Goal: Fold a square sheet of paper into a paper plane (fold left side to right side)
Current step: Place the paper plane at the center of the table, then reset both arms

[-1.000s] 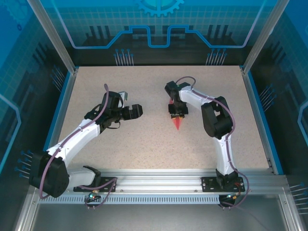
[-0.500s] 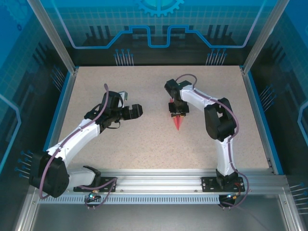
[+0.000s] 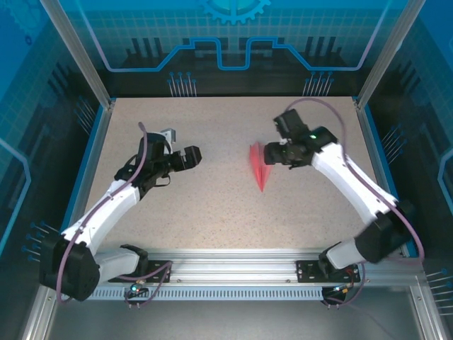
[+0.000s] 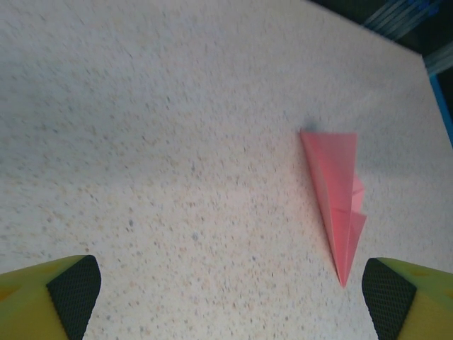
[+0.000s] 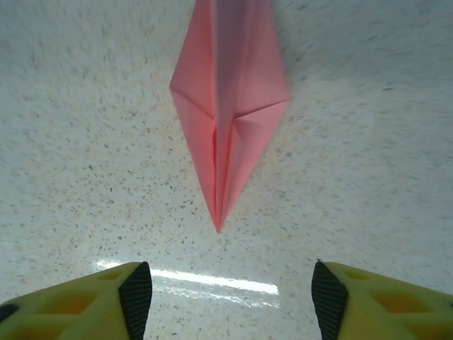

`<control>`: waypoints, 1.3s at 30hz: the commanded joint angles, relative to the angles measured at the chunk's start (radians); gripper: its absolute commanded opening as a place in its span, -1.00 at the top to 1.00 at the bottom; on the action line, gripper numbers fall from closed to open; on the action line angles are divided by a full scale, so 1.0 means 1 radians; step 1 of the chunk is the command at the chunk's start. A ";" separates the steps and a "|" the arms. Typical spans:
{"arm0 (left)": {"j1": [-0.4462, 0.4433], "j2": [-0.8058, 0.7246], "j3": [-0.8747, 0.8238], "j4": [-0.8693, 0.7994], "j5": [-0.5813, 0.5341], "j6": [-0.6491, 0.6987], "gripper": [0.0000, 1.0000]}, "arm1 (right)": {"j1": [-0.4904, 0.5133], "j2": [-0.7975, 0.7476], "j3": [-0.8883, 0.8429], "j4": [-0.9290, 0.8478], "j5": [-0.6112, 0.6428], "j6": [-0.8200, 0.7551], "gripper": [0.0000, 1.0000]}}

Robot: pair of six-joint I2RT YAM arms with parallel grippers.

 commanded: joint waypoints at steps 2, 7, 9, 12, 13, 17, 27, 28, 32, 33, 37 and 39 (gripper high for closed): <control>0.017 -0.090 -0.064 0.109 -0.183 0.013 -0.97 | -0.108 -0.147 -0.184 0.162 0.114 -0.035 -0.61; 0.018 -0.183 -0.179 0.250 -0.402 0.089 -0.97 | -0.240 -0.318 -0.406 0.354 0.214 -0.051 -0.76; 0.019 -0.218 -0.262 0.357 -0.482 0.111 -0.98 | -0.284 -0.380 -0.520 0.464 0.254 -0.073 -0.86; 0.024 -0.251 -0.344 0.444 -0.611 0.175 -0.97 | -0.336 -0.458 -0.740 0.723 0.280 -0.156 -0.98; 0.033 -0.251 -0.350 0.425 -0.646 0.197 -0.97 | -0.353 -0.475 -0.805 0.804 0.267 -0.177 -0.99; 0.088 -0.219 -0.369 0.389 -0.645 0.285 -0.97 | -0.412 -0.466 -0.948 1.006 0.158 -0.228 -1.00; 0.177 -0.008 -0.482 0.705 -0.404 0.400 -0.98 | -0.415 -0.225 -0.986 1.337 -0.068 -0.343 -1.00; 0.178 0.010 -0.486 0.739 -0.373 0.407 -0.97 | -0.414 -0.202 -0.984 1.372 -0.079 -0.348 -1.00; 0.186 0.109 -0.501 0.888 -0.258 0.460 -0.97 | -0.411 -0.103 -0.956 1.489 -0.134 -0.387 -1.00; 0.189 0.141 -0.508 0.934 -0.225 0.475 -0.97 | -0.407 -0.082 -0.940 1.492 -0.140 -0.411 -1.00; 0.200 0.224 -0.498 1.014 -0.131 0.520 -0.97 | -0.414 -0.041 -0.956 1.587 -0.163 -0.455 -1.00; 0.215 0.273 -0.513 1.078 -0.088 0.522 -0.97 | -0.424 -0.003 -0.973 1.656 -0.181 -0.453 -1.00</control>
